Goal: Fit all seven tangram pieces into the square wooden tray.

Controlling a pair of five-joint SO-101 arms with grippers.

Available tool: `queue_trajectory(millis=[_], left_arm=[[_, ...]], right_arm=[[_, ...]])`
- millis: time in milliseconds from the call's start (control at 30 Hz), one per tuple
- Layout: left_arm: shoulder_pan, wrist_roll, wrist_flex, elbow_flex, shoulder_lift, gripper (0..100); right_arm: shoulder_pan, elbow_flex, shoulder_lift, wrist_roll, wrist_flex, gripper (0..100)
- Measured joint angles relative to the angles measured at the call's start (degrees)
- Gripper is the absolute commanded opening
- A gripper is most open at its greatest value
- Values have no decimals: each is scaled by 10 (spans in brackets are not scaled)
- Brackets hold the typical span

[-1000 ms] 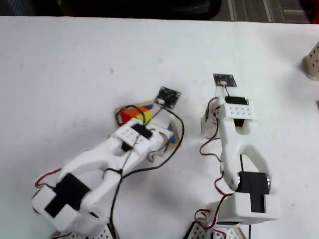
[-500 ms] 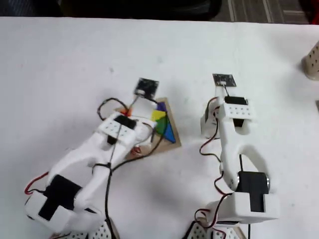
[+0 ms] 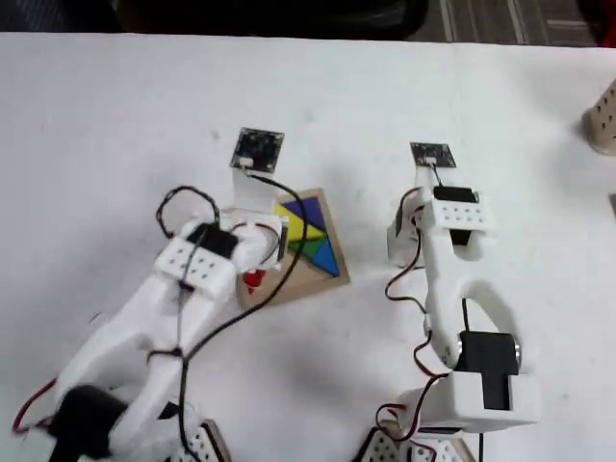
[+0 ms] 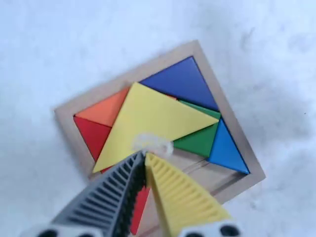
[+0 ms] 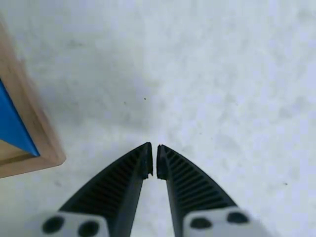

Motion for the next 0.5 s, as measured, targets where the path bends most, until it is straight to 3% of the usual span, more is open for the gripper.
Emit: queue_trajectory(millis=[200,500], left_arm=[[1,0,-64,14,-20,22],[-38,0,-141,-62,173,22]], right_arm=[[0,1,0,0,0,21],[0,1,0,0,0,21]])
